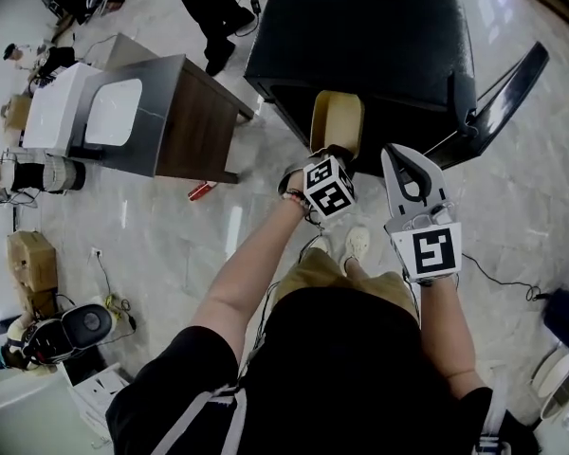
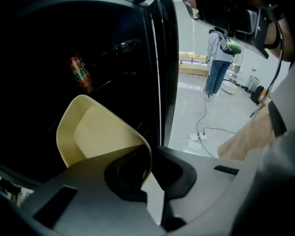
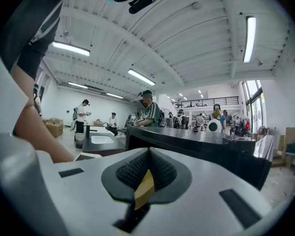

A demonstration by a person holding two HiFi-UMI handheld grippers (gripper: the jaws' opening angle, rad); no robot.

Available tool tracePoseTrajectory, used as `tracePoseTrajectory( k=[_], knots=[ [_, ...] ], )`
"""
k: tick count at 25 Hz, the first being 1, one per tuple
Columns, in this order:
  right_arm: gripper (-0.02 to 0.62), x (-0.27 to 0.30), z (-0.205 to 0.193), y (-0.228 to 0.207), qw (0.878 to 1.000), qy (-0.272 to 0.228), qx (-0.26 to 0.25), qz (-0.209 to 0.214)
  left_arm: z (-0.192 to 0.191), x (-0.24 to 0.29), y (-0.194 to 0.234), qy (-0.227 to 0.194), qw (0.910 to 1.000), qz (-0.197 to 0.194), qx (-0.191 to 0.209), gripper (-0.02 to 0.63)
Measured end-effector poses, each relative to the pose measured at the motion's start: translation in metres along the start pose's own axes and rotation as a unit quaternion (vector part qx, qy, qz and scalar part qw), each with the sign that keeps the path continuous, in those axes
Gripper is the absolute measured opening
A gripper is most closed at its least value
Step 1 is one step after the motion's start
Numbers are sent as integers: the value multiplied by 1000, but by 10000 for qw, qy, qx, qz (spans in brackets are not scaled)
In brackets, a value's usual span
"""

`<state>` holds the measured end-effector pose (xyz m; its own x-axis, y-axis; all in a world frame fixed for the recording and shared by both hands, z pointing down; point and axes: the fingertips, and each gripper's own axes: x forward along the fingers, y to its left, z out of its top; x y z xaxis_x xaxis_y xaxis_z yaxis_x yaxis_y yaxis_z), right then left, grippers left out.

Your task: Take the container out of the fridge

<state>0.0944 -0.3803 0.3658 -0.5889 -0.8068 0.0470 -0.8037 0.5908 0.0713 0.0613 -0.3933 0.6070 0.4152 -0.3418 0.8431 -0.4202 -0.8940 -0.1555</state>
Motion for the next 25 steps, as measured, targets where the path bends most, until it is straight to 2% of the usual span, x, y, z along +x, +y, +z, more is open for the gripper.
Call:
tracePoseTrajectory(
  k=[7,11,15,19,21,25],
  knots=[
    [34,2,6,12,9997,59,-195,109,16,-48,-12,-823,9943,87,-670,29],
    [34,3,0,17,9987,405,-289,136,21,-80,-8,-1297,9867,323,-923,29],
    [34,8,9,24,9992,168,-332,131,29,-110,-10,-1863,9766,487,-963,29],
    [34,10,5,35,9984,361,-385,222,36,-130,-12,-2525,9604,547,-1040,29],
    [34,11,6,42,9980,401,-412,260,35,-140,-11,-2722,9540,642,-1078,29],
    [34,13,15,52,9987,170,-417,233,37,-168,-6,-3067,9412,863,-1120,29]
  ],
)
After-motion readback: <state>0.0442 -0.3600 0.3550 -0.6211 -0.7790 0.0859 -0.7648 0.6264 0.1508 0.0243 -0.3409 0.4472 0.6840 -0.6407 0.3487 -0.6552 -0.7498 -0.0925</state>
